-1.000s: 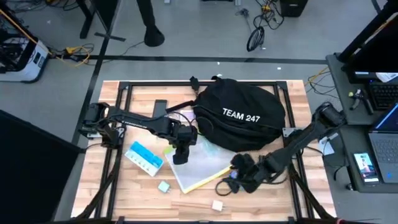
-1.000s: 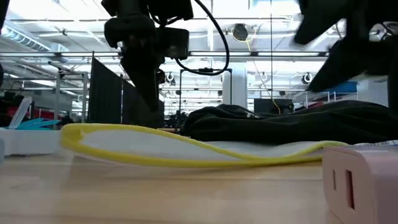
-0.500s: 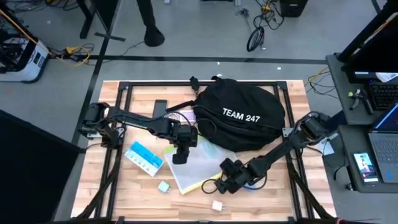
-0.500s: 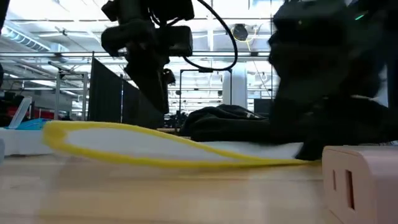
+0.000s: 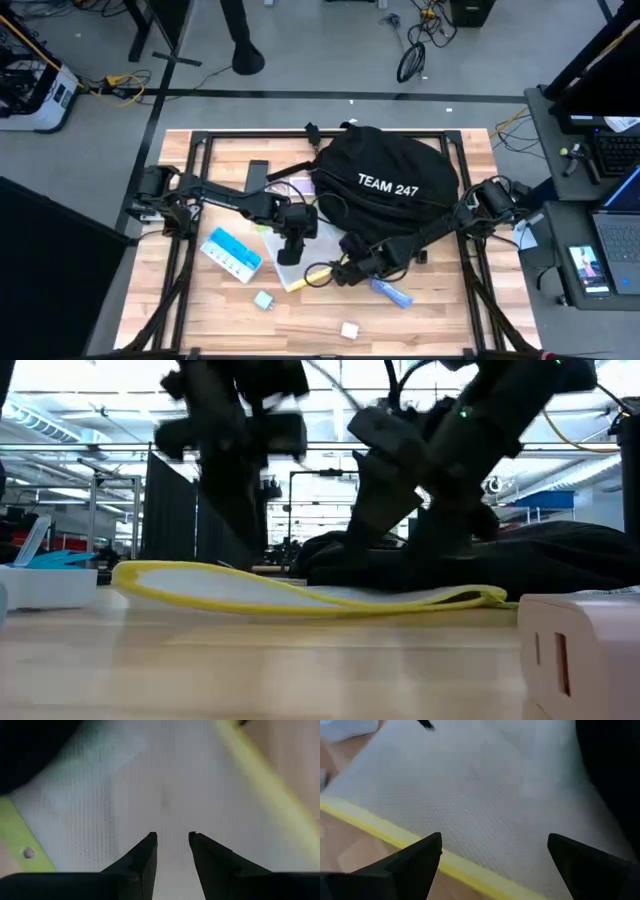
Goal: Unpack backpack
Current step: Remove the earphones from the green zip bag
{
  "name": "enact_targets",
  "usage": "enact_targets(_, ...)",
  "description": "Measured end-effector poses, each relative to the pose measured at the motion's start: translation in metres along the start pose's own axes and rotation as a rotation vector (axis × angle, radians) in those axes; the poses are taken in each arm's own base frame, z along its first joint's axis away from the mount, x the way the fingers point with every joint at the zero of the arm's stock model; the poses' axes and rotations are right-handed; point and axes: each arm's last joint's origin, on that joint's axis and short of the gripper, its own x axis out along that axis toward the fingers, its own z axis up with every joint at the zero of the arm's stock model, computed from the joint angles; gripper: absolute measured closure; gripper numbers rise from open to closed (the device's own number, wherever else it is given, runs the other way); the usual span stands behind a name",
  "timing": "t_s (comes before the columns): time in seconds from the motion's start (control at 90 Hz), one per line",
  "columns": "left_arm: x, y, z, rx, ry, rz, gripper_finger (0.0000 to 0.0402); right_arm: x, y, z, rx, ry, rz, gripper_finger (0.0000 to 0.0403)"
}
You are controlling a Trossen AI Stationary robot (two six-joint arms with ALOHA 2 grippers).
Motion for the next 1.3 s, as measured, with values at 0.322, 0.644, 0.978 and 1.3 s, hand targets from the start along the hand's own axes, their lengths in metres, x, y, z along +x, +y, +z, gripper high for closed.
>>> enact_targets(0.322,-0.018,-0.057,0.015,0.127,-0.030,-0.074,0.0295,-0.021,-0.009,0.007,-0.327,0.175,-0.231,0.0051)
enact_targets(0.644,0.024,-0.087,0.016,0.024,-0.008,-0.151,0.0258,-0.031,-0.014,-0.007,-0.516,0.285,-0.281,0.0051)
enact_targets(0.978,0.035,-0.095,0.011,-0.036,-0.004,0.014,0.0209,-0.048,-0.007,-0.032,-0.565,0.290,-0.291,0.0051)
enact_targets(1.3,0.049,-0.099,0.010,-0.050,0.021,0.012,0.0208,-0.059,-0.003,-0.046,-0.517,0.277,-0.297,0.0051)
